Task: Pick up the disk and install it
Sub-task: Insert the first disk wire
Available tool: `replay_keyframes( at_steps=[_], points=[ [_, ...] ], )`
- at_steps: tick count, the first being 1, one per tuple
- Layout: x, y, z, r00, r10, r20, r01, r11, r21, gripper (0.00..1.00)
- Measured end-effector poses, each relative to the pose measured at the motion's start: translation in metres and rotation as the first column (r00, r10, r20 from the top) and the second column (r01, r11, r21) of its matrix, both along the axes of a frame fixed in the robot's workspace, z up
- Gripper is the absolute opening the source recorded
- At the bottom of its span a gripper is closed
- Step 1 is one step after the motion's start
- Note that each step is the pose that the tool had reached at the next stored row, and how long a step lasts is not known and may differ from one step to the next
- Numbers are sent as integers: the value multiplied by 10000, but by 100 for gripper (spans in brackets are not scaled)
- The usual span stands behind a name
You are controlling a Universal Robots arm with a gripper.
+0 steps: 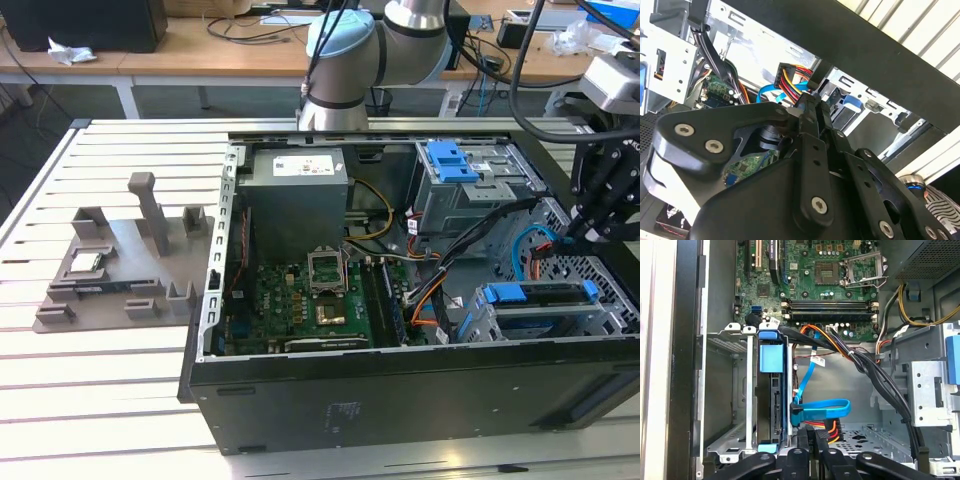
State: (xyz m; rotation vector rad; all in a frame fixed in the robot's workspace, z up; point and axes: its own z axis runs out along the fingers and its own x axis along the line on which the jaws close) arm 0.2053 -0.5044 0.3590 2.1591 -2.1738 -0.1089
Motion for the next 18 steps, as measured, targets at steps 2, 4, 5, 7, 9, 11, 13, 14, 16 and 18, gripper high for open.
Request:
replay_keyframes(
  at_steps=[2,4,5,7,9,11,13,14,16,18],
  points=[
    [0,0,0,10000,0,1,0,10000,-4,17],
    [1,-17,0,10000,2,0,-2,10000,-4,17],
    [0,-41,1,10000,0,0,0,10000,-7,17],
    [-4,-102,0,10000,4,0,-4,10000,-5,17],
    [-10,-155,0,10000,22,0,-22,10000,-8,17],
    [-58,-198,-5,10000,25,0,-25,10000,-7,17],
    [-81,-225,-27,10000,24,0,-24,10000,-7,17],
    [-85,-230,-40,10000,25,1,-25,10000,-9,17],
    [-92,-238,-70,10000,25,0,-25,10000,-6,17],
    [-98,-247,-93,10000,25,0,-25,10000,-8,17]
  ],
)
